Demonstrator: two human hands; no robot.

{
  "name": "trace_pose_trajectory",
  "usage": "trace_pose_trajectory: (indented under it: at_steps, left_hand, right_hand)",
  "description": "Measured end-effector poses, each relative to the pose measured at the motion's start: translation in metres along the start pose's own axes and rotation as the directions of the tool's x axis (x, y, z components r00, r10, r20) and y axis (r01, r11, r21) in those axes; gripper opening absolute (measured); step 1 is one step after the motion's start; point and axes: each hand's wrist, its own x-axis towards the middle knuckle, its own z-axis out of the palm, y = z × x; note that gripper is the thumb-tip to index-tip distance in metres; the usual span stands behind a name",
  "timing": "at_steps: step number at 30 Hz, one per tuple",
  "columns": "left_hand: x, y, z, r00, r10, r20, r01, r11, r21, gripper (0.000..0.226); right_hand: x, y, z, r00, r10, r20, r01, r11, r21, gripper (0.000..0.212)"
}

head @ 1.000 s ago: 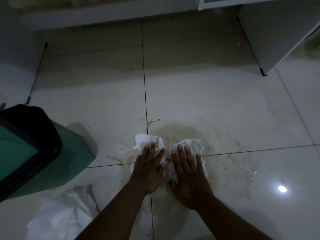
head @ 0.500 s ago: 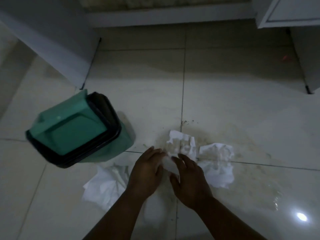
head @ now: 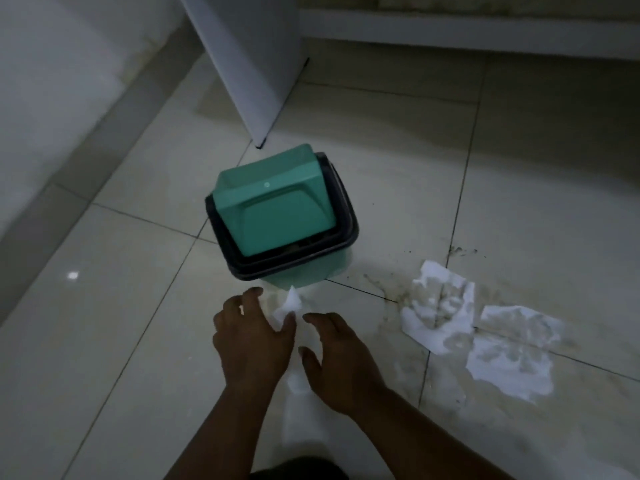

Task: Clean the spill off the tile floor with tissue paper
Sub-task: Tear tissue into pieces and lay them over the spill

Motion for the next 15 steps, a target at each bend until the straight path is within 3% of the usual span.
trace_pose_trajectory:
  at_steps: [2,4,15]
  left_hand:
    - [0.009,-0.003,-0.005,0.990,-0.078,0.118,0.083,0.996,-0.041,0.035]
    - [0.014,-0.003,-0.011,0.988,-0.057,0.147,0.062,0.998,-0.031,0.014]
    - [0.021,0.013,-0.035,0.978,0.088,0.187,-0.079,0.995,-0.059,0.022]
  right_hand:
    - [0.001,-0.003,0.007,1.000,0.008,0.005,-0.008,1.000,0.006,0.051]
    - [0.001,-0.003,0.011,1.000,0.028,0.011,-0.028,1.000,0.008,0.053]
    - [0.005,-0.001,0.023,0.962,0.146,0.231,-0.140,0.989,-0.041,0.068]
